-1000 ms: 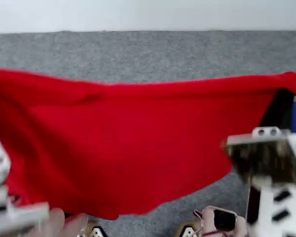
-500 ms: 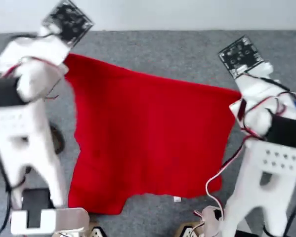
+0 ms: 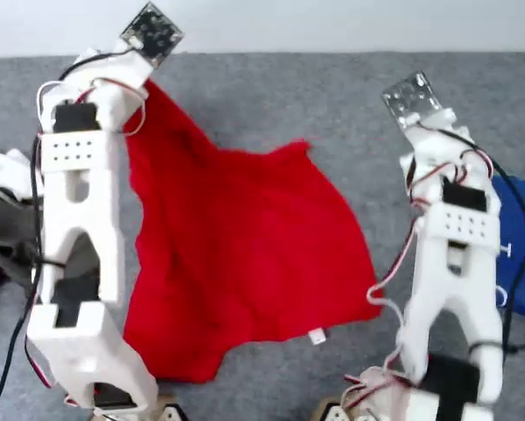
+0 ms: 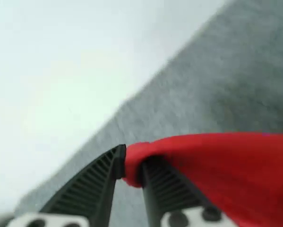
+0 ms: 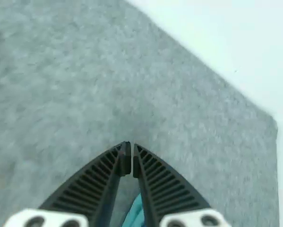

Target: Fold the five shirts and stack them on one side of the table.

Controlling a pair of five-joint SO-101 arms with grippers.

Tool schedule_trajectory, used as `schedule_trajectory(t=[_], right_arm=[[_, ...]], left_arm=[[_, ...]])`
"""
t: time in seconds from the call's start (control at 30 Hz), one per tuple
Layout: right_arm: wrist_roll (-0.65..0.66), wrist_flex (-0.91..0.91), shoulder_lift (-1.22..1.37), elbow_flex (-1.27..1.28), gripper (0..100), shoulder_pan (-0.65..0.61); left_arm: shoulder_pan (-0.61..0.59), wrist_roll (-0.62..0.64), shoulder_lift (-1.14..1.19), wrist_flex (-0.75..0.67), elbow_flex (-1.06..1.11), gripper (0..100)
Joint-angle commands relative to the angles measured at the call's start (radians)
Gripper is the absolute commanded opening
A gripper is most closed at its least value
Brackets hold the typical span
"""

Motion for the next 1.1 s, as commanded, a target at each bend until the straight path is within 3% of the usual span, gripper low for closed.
schedule_trajectory(t=[0.0, 0.17, 0.27, 0.67, 1.07], right_arm=[[0.009, -0.082, 0.131, -0.173, 0.9, 0.005], [0.005, -0.021, 0.294, -0.359, 0.9, -0.013], [-0.021, 0.101, 0.346, -0.434, 0.9, -0.058], [-0.385, 0.568, 0.561, -0.697, 0.9, -0.329], [-0.557, 0.631, 0.765, -0.743, 0.9, -0.444]], left_arm=[[0.008, -0.012, 0.021, -0.232, -0.010, 1], [0.051, -0.066, 0.066, -0.252, -0.004, 1], [0.060, -0.117, 0.072, -0.153, -0.005, 1], [0.038, -0.120, 0.071, 0.338, -0.002, 1], [0.032, -0.120, 0.071, 0.535, -0.007, 1]])
